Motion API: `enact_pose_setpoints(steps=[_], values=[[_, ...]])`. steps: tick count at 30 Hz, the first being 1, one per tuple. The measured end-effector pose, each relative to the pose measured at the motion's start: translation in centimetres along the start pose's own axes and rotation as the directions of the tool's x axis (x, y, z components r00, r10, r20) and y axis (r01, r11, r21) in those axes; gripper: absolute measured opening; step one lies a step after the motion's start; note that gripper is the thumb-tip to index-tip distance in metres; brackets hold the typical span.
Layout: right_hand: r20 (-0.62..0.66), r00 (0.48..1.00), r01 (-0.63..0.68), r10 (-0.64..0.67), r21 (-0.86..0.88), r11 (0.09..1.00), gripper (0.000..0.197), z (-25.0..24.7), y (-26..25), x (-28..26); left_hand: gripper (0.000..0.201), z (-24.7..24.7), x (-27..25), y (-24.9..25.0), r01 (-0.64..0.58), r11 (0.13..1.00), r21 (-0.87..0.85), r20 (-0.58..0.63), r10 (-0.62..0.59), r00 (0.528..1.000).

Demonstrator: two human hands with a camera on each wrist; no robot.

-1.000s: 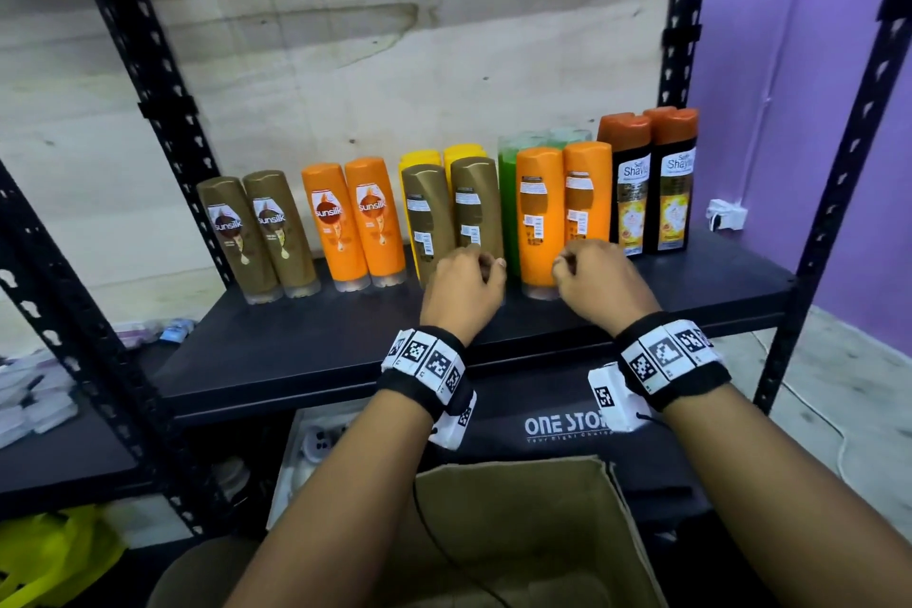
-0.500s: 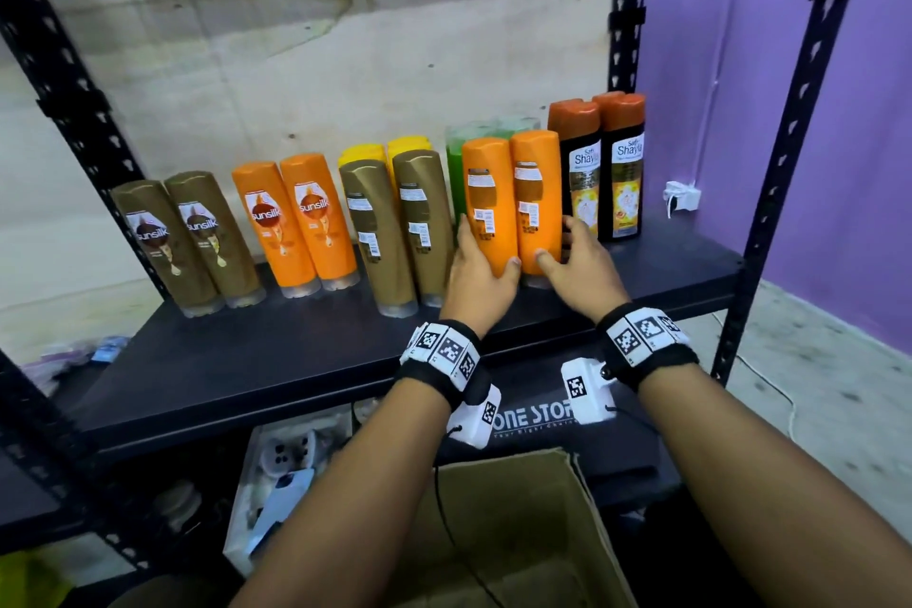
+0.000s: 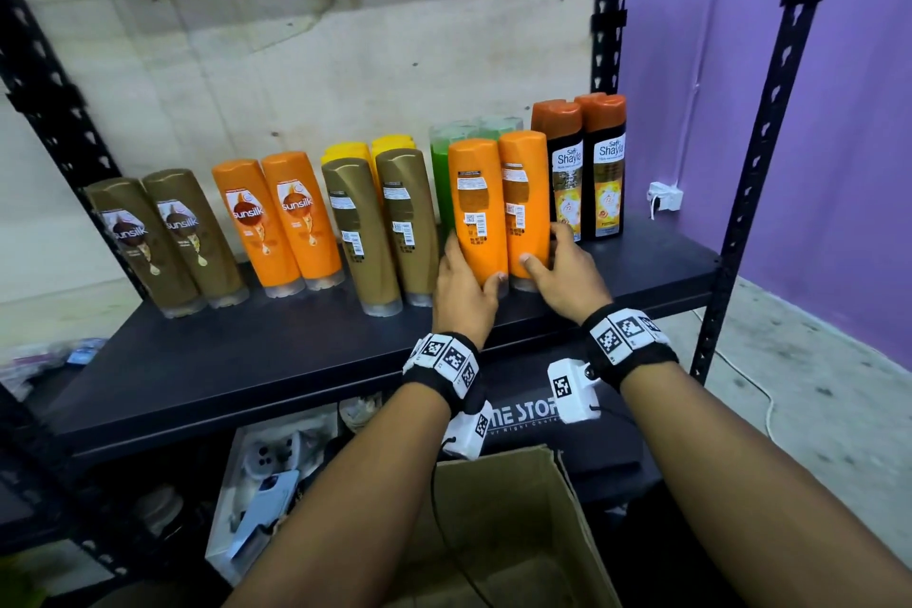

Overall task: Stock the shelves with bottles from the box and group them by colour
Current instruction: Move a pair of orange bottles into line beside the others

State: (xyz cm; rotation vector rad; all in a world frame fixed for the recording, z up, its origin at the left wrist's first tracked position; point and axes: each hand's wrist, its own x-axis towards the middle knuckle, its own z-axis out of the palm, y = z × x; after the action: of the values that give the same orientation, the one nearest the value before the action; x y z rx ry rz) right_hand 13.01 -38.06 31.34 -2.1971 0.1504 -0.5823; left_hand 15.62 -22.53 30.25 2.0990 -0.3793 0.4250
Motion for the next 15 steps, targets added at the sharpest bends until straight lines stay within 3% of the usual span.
enact_pose_setpoints(steps=[7,15], values=[[-0.135,0.991,0.017,-0.011,0.044,0.999,0.056,-0.8,1.0,-2.3,0.088,-1.6,-2.2,-0.4,-0.048,0.999,-0.009,-0.002,0.048,0.999],[-0.123,0.992,0.038,-0.027,0.095,0.995,0.057,-0.8,1.3,-2.1,0.085,-2.6,-2.3,-0.8,-0.095,0.99,-0.101,0.018,0.097,0.995]])
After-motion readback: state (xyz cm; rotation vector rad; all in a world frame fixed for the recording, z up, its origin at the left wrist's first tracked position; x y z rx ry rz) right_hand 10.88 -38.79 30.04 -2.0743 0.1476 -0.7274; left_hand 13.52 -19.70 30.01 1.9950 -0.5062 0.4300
